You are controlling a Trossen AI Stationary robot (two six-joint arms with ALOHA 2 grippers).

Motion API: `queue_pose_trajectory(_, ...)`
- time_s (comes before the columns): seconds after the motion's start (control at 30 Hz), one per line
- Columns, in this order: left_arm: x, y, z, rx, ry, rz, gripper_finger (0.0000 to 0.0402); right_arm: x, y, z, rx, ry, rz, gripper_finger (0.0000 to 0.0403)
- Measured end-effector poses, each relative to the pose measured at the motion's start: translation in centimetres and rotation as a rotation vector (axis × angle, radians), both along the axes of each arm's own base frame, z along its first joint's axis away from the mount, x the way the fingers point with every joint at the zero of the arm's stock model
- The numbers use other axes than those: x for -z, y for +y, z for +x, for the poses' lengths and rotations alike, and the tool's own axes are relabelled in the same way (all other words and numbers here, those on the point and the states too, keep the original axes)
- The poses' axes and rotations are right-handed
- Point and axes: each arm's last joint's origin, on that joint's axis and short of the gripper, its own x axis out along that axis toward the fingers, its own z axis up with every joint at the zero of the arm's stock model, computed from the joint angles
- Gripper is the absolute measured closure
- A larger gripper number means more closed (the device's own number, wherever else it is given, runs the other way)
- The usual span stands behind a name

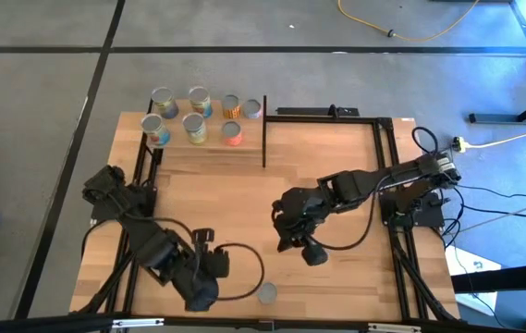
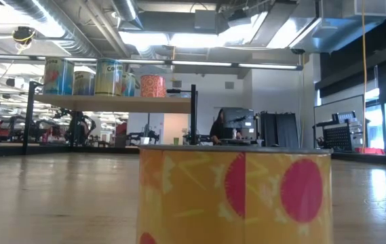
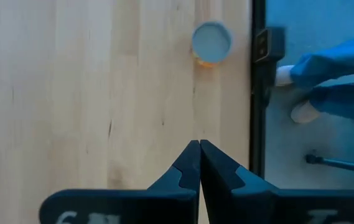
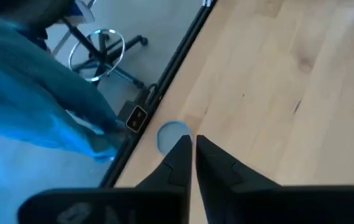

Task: Pick and place cans onto a shelf
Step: Put the yellow canned pineapple rings on the shelf aligned with the other blue tuna can

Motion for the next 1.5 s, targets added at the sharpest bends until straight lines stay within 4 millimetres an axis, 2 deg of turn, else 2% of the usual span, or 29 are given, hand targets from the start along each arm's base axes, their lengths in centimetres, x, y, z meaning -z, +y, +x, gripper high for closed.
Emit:
queue_pose_trajectory(0.1, 1.2, -0.5, -0.4, -0.047, 0.022, 0.015, 0.0401, 1.1, 0.4, 0.1, 0.028, 0.027, 0.028, 0.0367)
queue_pose_trajectory(0.3, 2.0, -1.8, -1.2, -0.036, 0.016, 0.003, 0.0401, 3.9, 1.2, -0.3, 0.069, 0.116, 0.062, 0.0328)
queue_pose_trajectory(0.53, 1.9, -2.5, -1.7, -0.087, -0.059, 0.033, 0.0402, 7.7, 2.2, -0.5, 0.299, 0.166, 0.125, 0.0323)
queue_pose_trajectory(0.7, 1.9, -2.6, -1.8, -0.104, -0.08, 0.044, 0.0402, 10.2, 3.2, -1.3, 0.341, 0.15, 0.143, 0.0323)
queue_pose_trajectory(0.97, 1.8, -2.5, -1.6, -0.064, -0.099, 0.078, 0.0402, 11.9, 5.6, -1.4, 0.367, 0.127, 0.1, 0.0323)
queue_pose_trajectory(1.23, 1.8, -1.7, -0.9, -0.089, -0.126, 0.123, 0.0402, 14.9, 7.5, 0.6, 0.439, 0.226, 0.151, 0.0323)
queue_pose_trajectory(1.5, 1.8, -1.4, -0.7, -0.058, -0.12, 0.146, 0.0402, 15.5, 9.8, 2.0, 0.402, 0.21, 0.13, 0.0323)
